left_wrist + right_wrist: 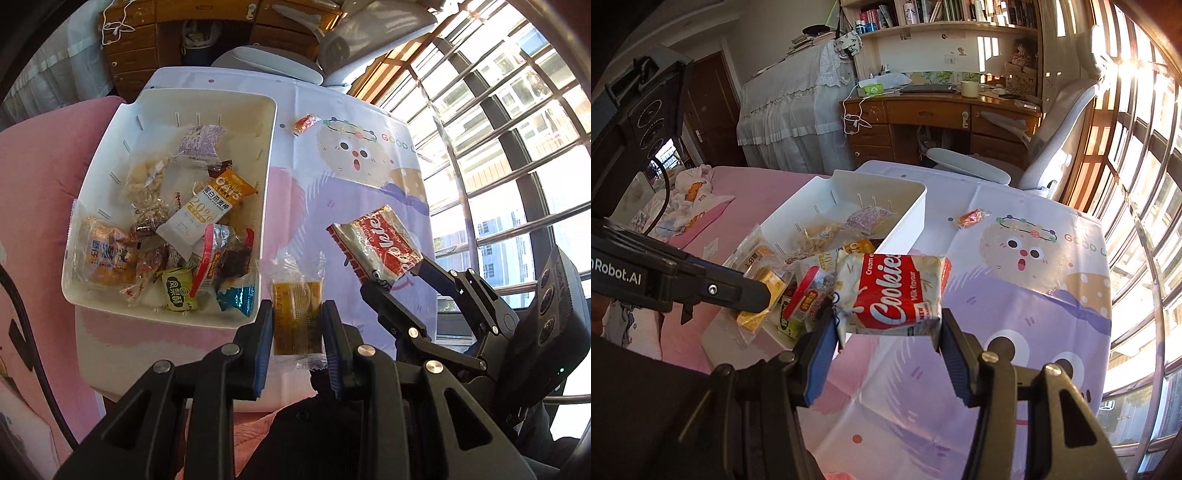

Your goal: Organize snacks

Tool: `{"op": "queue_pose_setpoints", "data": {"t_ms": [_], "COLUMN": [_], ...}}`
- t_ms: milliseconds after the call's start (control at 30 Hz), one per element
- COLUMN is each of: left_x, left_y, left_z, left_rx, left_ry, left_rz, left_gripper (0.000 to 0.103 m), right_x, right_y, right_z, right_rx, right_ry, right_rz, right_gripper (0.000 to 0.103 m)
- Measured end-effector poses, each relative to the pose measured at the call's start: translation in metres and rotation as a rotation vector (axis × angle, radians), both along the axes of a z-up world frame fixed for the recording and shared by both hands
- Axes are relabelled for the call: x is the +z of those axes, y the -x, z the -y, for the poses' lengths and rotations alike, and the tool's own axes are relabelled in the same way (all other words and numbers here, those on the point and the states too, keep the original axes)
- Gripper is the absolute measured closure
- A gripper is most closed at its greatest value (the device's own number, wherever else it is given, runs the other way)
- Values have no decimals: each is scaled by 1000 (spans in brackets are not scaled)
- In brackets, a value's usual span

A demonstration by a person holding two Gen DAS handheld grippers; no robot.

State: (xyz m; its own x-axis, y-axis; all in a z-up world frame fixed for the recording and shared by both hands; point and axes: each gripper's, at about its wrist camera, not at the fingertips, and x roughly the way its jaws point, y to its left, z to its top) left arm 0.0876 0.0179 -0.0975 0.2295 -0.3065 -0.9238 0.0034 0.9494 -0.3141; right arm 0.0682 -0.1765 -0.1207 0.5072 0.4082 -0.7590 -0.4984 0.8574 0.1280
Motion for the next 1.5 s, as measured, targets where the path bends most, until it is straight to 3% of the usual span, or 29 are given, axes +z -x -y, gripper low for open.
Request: {"op": "queue_pose_setpoints", "data": {"t_ms": [467, 700, 800, 867, 1000, 1267, 1500], "left_x": [7, 1, -3, -4, -5, -13, -18], "left_y": [-15, -37, -47, -51, -53, -47, -33], "left_z": [-82, -126, -139, -144, -147, -135, -119], "left_rx": [-172, -197, -195, -197, -218, -240, -271], "left_ry": [-20, -32, -39, -48, -48, -13, 1], "left_rz": [73, 134, 142, 146, 164, 144, 122], "left_gripper": [79, 78, 69, 48, 40, 38, 37], "right_x": [0, -13, -20, -21, -23, -36, -45], "right_y": [24, 25, 23, 23, 21, 25, 15], "right_z": [-85, -121, -127, -126, -109, -61, -36], "right_rx": [-172, -257, -292, -327, -412, -584, -624], "right_ry": [-17, -68, -81, -80, -126, -207, -202], "right_rz": [25, 1, -29, -39, -85, -206, -283], "right_gripper": [49, 49, 49, 49, 49, 48, 48]}}
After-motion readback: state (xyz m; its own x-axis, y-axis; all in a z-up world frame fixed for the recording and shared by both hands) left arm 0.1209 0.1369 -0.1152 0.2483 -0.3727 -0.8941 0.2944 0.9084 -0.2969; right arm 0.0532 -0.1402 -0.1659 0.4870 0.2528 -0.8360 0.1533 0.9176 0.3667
